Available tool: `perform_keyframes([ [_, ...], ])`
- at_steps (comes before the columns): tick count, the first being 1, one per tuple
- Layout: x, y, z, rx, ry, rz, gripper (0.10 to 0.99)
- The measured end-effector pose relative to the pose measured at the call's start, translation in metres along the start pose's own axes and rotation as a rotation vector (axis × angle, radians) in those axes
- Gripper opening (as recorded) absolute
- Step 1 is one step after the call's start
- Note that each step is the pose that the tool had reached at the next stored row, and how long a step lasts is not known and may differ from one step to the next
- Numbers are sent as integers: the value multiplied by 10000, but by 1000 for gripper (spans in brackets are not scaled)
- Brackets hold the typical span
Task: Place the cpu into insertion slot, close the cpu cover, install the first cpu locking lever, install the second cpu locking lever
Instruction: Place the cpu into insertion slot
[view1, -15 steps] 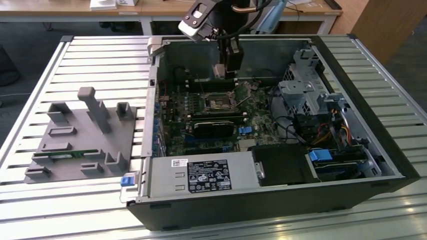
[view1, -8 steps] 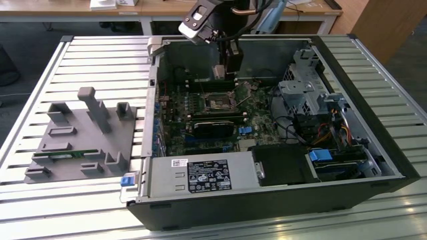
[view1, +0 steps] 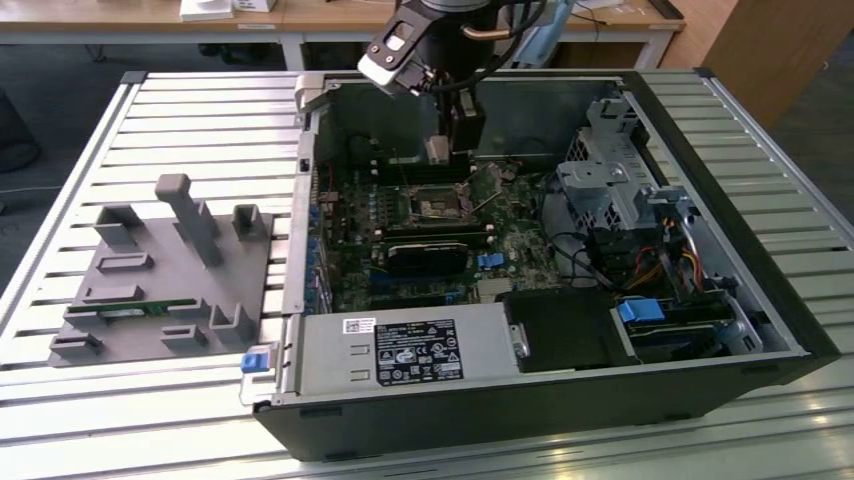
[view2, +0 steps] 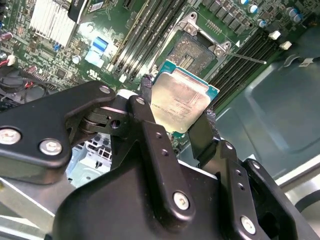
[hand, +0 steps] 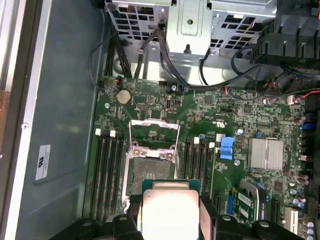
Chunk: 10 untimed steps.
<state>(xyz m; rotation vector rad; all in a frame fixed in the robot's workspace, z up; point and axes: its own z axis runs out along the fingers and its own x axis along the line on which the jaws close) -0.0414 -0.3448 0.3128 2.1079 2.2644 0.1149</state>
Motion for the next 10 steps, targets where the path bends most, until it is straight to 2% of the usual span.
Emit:
perform_keyframes([
  [4,20,-4,59,-3,-25,254,541],
  [10,51,-11,168,-3,-28,276,541],
])
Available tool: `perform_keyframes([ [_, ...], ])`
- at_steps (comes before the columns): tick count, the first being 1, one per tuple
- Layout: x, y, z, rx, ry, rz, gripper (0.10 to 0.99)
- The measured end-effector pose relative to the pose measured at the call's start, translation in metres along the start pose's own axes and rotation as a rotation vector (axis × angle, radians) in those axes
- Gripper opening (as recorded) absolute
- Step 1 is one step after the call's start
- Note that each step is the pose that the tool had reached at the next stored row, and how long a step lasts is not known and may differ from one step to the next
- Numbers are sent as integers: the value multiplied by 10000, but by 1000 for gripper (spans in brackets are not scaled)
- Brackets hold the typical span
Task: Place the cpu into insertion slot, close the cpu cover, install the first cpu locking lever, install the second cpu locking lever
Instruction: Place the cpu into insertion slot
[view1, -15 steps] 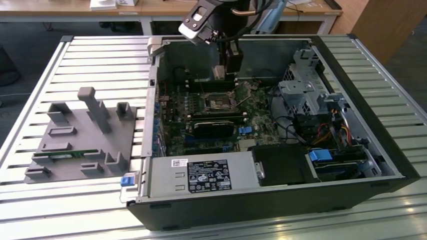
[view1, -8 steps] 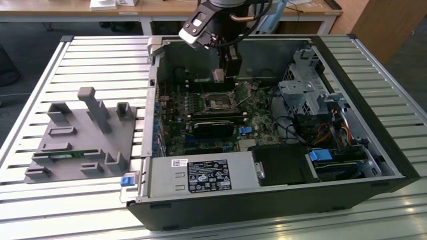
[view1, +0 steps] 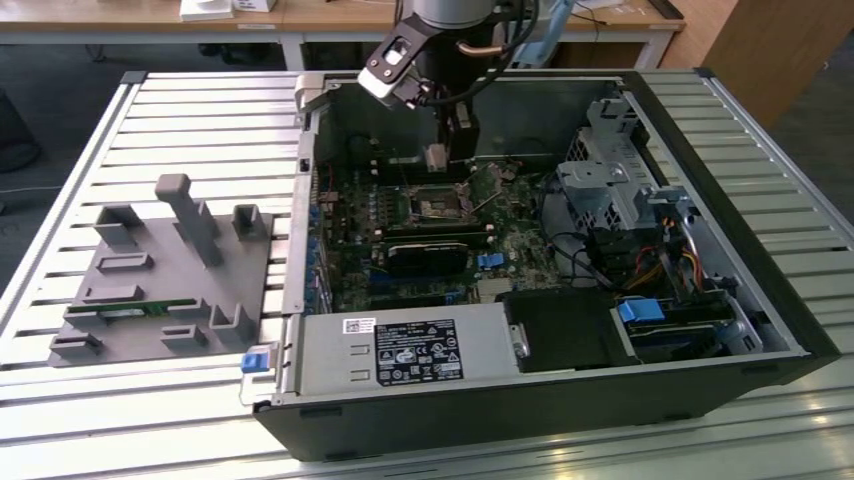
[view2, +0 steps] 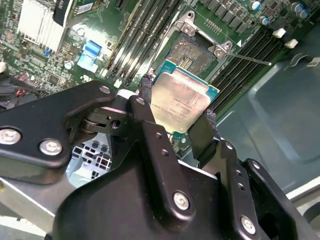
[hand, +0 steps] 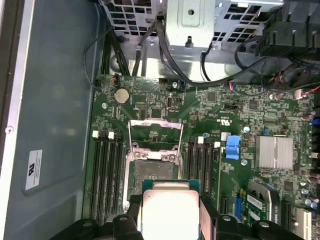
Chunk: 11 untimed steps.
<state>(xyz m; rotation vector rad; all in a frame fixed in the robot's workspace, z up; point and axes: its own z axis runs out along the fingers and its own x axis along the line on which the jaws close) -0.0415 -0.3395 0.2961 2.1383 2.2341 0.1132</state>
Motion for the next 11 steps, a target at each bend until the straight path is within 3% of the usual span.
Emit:
perform_keyframes([
  [11,76,-7,122,3,2,6,541],
])
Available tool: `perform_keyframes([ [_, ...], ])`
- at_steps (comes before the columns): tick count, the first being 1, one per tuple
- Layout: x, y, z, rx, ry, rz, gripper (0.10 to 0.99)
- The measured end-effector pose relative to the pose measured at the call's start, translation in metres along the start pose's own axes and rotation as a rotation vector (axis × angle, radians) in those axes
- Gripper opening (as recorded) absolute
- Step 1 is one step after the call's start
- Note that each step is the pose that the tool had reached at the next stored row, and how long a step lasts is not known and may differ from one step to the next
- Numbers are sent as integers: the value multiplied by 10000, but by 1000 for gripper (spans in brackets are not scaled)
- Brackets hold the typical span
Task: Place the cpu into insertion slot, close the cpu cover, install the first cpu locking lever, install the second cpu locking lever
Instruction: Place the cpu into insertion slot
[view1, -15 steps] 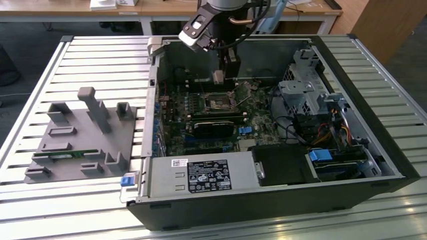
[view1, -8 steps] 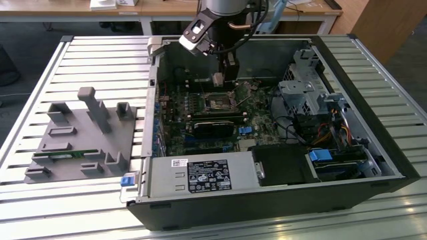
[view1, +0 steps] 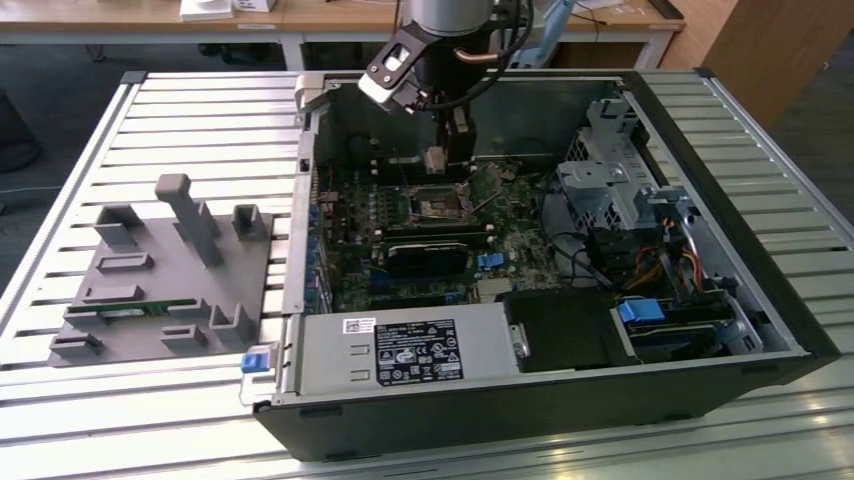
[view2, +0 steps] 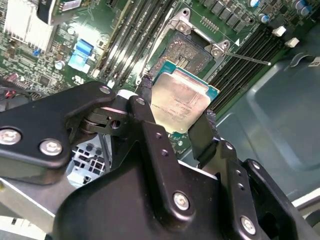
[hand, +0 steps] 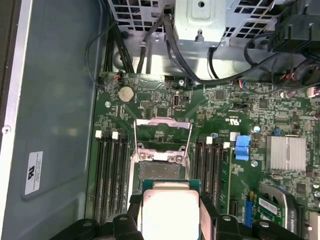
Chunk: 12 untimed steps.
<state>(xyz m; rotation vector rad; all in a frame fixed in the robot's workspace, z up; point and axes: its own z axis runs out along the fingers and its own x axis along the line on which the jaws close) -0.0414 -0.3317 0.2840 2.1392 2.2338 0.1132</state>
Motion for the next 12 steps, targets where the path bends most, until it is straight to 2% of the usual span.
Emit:
perform_keyframes([
  [6,24,-6,94,19,-2,0,541],
  [12,89,-10,167,18,-20,-2,541],
])
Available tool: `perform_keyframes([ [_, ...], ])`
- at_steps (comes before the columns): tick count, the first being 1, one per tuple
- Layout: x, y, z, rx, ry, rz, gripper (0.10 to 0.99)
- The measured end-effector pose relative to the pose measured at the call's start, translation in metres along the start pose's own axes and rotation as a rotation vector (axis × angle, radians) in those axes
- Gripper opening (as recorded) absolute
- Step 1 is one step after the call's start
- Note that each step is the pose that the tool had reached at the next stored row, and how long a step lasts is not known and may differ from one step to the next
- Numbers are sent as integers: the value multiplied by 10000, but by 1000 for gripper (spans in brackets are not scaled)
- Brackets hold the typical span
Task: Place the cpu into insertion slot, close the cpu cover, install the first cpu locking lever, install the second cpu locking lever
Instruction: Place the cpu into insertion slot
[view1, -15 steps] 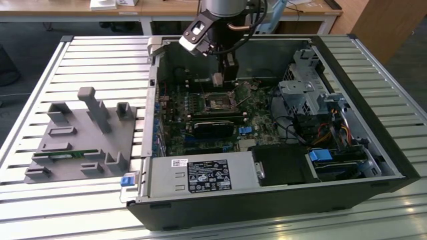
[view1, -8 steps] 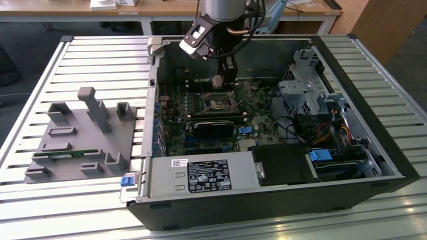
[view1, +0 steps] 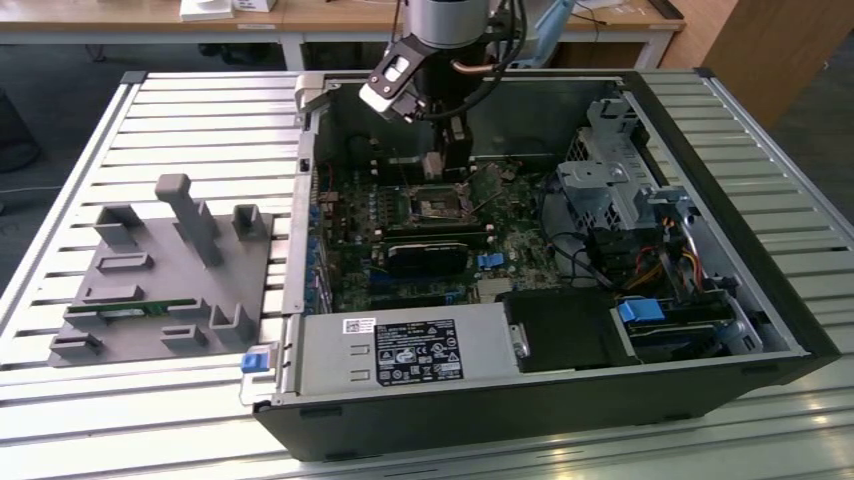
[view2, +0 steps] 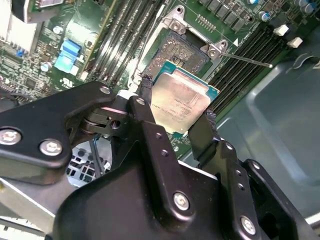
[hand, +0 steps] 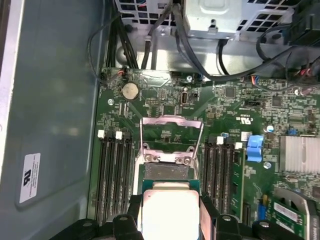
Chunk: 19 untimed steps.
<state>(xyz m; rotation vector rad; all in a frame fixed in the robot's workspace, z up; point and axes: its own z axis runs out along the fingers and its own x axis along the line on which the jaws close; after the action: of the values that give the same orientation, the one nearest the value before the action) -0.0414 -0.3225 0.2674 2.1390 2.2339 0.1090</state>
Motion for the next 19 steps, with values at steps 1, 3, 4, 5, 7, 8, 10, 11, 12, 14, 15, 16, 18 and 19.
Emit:
perform_keyframes([
  [1,6,-1,18,0,-3,0,541],
  [3,13,-4,53,2,-6,0,541],
  [4,13,-5,71,3,-5,-1,541],
  [5,13,-6,89,2,-4,-1,541],
  [7,12,-9,114,3,-5,-1,541],
  [8,12,-10,126,3,-5,-1,541],
  [10,12,-12,151,3,-4,0,541],
  [11,12,-13,165,2,-4,0,541],
  [12,12,-15,182,3,-6,0,541],
  [14,15,-18,218,5,-10,1,541],
  [15,18,-18,234,5,-10,5,541],
  [16,23,-22,279,4,-18,103,541],
  [18,24,-23,290,4,-18,106,541],
  [19,24,-27,311,3,-18,107,541],
])
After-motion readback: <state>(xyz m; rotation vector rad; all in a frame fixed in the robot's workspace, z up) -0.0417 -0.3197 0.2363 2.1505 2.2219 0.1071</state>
